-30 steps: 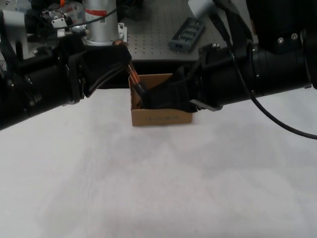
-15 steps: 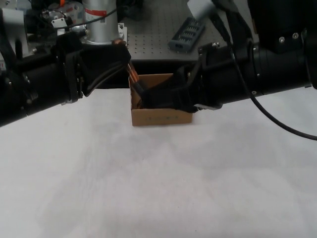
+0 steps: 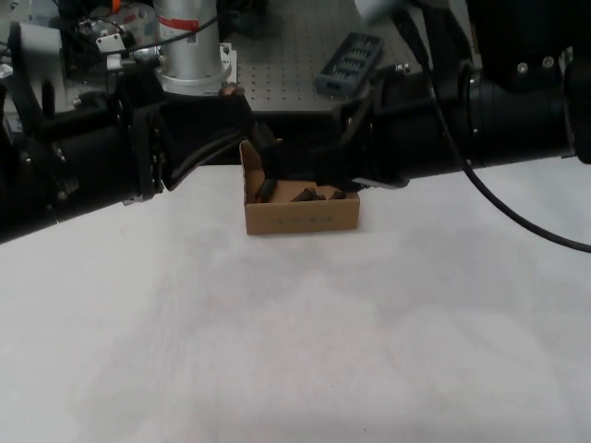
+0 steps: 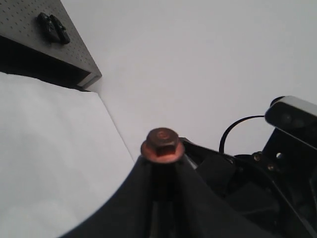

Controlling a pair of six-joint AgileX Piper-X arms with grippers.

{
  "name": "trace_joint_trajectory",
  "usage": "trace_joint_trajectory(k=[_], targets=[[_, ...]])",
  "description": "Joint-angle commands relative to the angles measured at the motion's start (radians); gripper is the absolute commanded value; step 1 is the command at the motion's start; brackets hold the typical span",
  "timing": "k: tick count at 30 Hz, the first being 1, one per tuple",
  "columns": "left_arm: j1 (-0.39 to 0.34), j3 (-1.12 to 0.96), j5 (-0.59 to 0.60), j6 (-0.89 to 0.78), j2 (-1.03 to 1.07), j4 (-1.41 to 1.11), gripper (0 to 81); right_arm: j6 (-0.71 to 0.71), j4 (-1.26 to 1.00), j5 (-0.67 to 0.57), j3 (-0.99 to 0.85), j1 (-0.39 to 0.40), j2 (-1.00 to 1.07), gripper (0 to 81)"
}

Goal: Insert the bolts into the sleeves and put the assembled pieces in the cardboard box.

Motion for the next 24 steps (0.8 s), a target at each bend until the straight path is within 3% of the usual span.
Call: trace_joint_trajectory(k=[1,7,11,14,17,19,24], targets=[[0.000,0.001,0.045,0.024,-0.007,0.010,0.6,0.012,-0.074,0.047,-0.015,-0.018,-0.016,2.2],[0.000,0.001,0.051,0.029,-0.007,0.010,0.6,0.007,-0.078,0.018,-0.015,-0.018,-0.016,2.2],[0.000,0.001,0.110,0.123,-0.007,-0.014,0.2,0.007,-0.078,0.010,-0.015,-0.018,-0.016,2.2],[0.000,0.001,0.154,0.158,-0.007,-0.050,10.2,0.007,-0.075,0.003,-0.015,-0.018,-0.016,2.2],[0.000,0.001,0.151,0.158,-0.007,-0.096,32.4,0.007,-0.072,0.003,-0.015,-0.018,-0.016,2.2],[0.006,0.001,0.130,0.158,-0.007,-0.111,43.1,0.007,-0.072,-0.005,-0.015,-0.018,-0.019,2.2],[0.006,0.001,0.111,0.157,-0.007,-0.175,44.5,0.007,-0.072,-0.005,-0.015,-0.018,-0.019,2.2]])
